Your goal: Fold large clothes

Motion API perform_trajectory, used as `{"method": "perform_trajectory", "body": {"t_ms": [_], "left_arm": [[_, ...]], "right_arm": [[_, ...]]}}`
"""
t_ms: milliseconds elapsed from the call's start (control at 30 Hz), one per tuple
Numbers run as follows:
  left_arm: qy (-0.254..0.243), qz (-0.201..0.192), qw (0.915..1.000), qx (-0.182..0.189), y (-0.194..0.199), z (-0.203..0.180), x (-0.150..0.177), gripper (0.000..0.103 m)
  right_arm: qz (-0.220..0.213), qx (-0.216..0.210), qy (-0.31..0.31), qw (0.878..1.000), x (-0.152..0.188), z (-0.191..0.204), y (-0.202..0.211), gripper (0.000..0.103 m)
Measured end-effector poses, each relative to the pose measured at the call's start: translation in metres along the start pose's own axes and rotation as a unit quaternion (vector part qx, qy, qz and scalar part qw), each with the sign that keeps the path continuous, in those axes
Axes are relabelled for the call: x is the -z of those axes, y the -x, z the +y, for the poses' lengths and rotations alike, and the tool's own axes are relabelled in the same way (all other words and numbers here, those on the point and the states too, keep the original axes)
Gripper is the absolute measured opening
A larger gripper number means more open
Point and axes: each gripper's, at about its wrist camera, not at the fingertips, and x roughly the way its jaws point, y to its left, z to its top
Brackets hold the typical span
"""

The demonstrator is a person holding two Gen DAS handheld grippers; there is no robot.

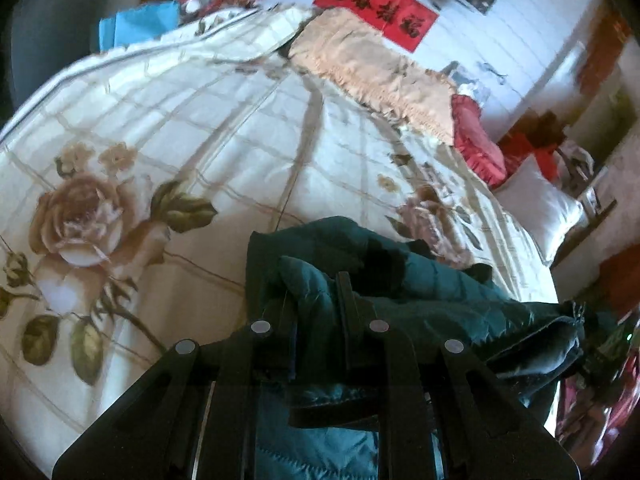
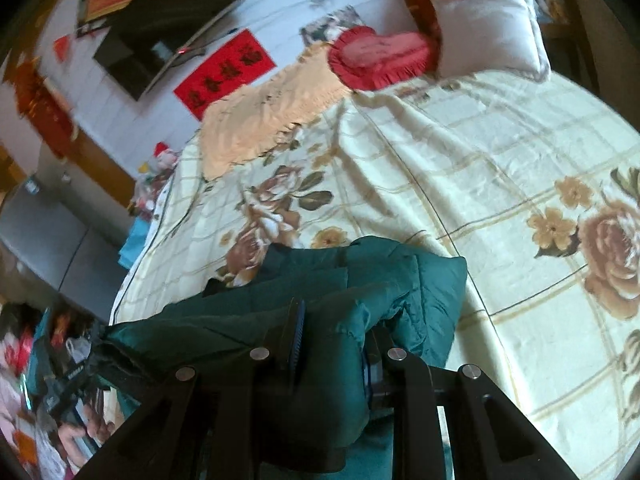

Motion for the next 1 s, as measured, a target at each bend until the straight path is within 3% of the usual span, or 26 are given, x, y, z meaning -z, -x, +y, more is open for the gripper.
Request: {"method": "perform_trajectory", "body": {"t_ms": [100, 200, 233, 300, 367, 400, 433, 467, 567, 700, 833, 1000], "left_arm": [[0.022, 0.012, 0.9996, 0.008, -0.015, 0.006, -0.001, 0.020], [0.032, 0.025, 0.9985, 0.036, -0.020, 0.013, -0.003, 0.023], [0.034, 0.030, 0.9978, 0.047, -0.019, 0.014, -0.005, 0.027], [0.047, 0.044, 0.9941, 0.087, -0.015, 0.021, -0.010, 0.036], [0.065, 0.044, 0.9893, 0.123, -0.006, 0.029, -0.016, 0.052], [0.073, 0.034, 0.9878, 0.133, 0.002, 0.032, -0.018, 0.058], [0.076, 0.022, 0.9882, 0.131, 0.010, 0.032, -0.020, 0.073], [0.080, 0.000, 0.9892, 0.123, 0.021, 0.033, -0.021, 0.082], [0.079, -0.029, 0.9884, 0.126, 0.040, 0.032, -0.020, 0.082], [0.048, -0.041, 0.9933, 0.096, 0.045, 0.009, -0.010, 0.082], [-0.015, -0.028, 0.9990, 0.033, 0.019, -0.026, 0.004, 0.082], [-0.015, -0.007, 0.9989, -0.044, -0.025, -0.030, 0.008, 0.082]], "right_arm": [[0.006, -0.016, -0.026, 1.000, 0.001, -0.010, -0.019, 0.035], [-0.007, -0.038, -0.030, 0.999, 0.002, -0.014, -0.014, 0.040], [-0.013, -0.051, -0.032, 0.998, 0.002, -0.014, -0.010, 0.042], [-0.030, -0.078, -0.036, 0.996, 0.001, -0.015, 0.002, 0.062], [-0.052, -0.088, -0.036, 0.994, -0.001, -0.013, 0.016, 0.073], [-0.061, -0.085, -0.033, 0.994, -0.002, -0.010, 0.022, 0.074], [-0.072, -0.083, -0.026, 0.994, -0.002, -0.006, 0.031, 0.074], [-0.079, -0.085, -0.019, 0.993, -0.003, -0.001, 0.036, 0.074], [-0.092, -0.080, 0.023, 0.992, 0.004, 0.025, 0.048, 0.074], [-0.053, -0.037, 0.150, 0.987, 0.024, 0.094, 0.023, 0.074], [-0.021, -0.010, 0.234, 0.972, 0.042, 0.147, -0.024, 0.074], [-0.002, 0.027, 0.279, 0.960, 0.051, 0.184, -0.082, 0.074]]}}
